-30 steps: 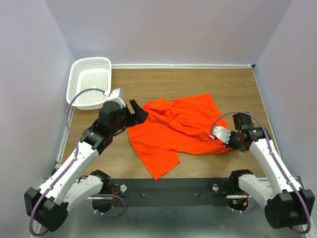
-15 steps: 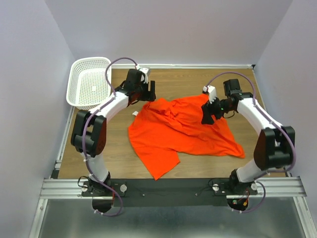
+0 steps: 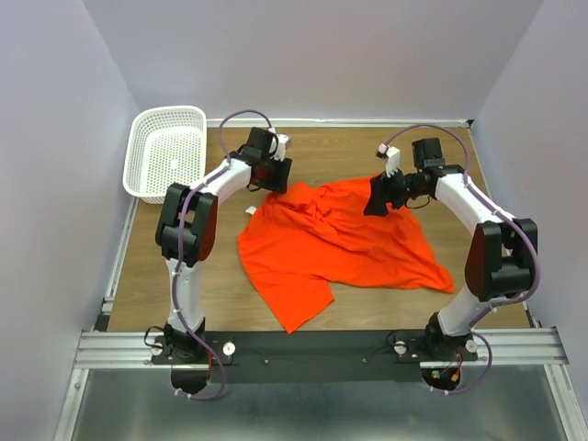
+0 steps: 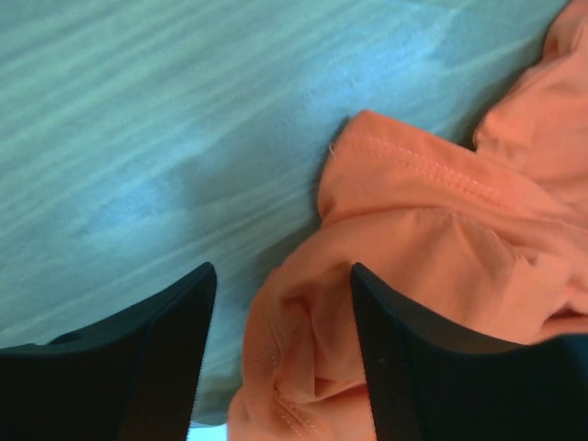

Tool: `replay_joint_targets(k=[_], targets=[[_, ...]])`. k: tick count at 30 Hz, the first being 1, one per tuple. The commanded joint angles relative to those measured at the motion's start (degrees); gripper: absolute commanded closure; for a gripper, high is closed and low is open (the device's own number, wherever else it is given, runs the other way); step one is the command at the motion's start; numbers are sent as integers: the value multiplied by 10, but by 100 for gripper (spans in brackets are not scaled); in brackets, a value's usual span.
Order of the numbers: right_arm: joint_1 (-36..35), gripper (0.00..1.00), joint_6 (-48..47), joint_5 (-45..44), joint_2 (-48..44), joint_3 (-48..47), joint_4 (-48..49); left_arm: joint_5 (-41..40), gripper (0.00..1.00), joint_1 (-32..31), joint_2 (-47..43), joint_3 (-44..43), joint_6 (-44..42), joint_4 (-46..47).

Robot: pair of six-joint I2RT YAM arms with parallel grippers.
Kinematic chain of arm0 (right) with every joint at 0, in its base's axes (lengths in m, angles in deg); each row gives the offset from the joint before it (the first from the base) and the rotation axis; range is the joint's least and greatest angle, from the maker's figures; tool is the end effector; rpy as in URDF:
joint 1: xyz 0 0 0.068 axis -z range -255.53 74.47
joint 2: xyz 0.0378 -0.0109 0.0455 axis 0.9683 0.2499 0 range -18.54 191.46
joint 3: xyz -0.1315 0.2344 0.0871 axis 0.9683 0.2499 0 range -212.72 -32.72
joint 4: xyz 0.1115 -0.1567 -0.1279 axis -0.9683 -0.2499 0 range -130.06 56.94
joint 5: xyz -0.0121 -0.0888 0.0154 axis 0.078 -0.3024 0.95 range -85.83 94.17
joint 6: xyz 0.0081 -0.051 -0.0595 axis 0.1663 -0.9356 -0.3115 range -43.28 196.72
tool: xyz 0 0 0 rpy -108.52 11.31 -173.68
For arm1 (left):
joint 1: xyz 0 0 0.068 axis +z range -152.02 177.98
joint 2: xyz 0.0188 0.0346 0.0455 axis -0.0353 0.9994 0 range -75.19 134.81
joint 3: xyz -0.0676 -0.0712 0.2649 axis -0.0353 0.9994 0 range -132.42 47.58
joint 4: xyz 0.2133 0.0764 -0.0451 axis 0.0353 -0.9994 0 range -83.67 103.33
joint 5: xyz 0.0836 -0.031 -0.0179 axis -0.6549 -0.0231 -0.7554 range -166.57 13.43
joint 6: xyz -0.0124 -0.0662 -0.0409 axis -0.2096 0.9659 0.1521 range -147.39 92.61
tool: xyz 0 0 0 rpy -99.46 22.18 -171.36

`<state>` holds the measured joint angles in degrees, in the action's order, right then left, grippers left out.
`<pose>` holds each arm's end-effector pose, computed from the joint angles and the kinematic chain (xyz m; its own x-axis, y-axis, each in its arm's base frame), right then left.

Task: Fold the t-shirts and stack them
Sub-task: Flatten the tshirt out

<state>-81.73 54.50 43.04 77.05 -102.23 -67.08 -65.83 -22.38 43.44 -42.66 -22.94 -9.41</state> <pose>0.3203 0.0775 0.2372 -0.6484 -0.3666 -0.6672 -0.6917 0.6499 0.3150 0.4218 -0.1699 0.1967 -0.7628 0.2018 -0.6144 0.3935 0.8988 -0.1933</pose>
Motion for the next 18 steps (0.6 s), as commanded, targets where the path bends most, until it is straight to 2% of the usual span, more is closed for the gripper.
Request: replay_joint_targets(k=[1, 3, 6, 7, 9, 12, 13, 18], targets=[[7, 17, 25, 1, 10, -26, 20, 41, 40, 1, -3, 11, -18, -27], [7, 17, 30, 2, 10, -28, 22, 52, 46, 1, -14, 22, -18, -27], [8, 17, 36, -6, 13, -33, 24, 77, 70, 1, -25, 39, -17, -20], [9, 17, 38, -10, 13, -36, 28, 84, 98, 1, -27, 43, -17, -19], [14, 17, 63, -37, 14, -39, 39, 68, 100, 1, -46, 58, -1, -13], [21, 17, 121, -113, 35, -55, 73, -1, 100, 11, -123, 115, 58, 33], [23, 17, 133, -144, 53, -58, 90, -5, 100, 28, -178, 140, 79, 78], [38, 18, 183, -187, 121, -95, 110, 46, 100, 84, -293, 294, 206, 191]])
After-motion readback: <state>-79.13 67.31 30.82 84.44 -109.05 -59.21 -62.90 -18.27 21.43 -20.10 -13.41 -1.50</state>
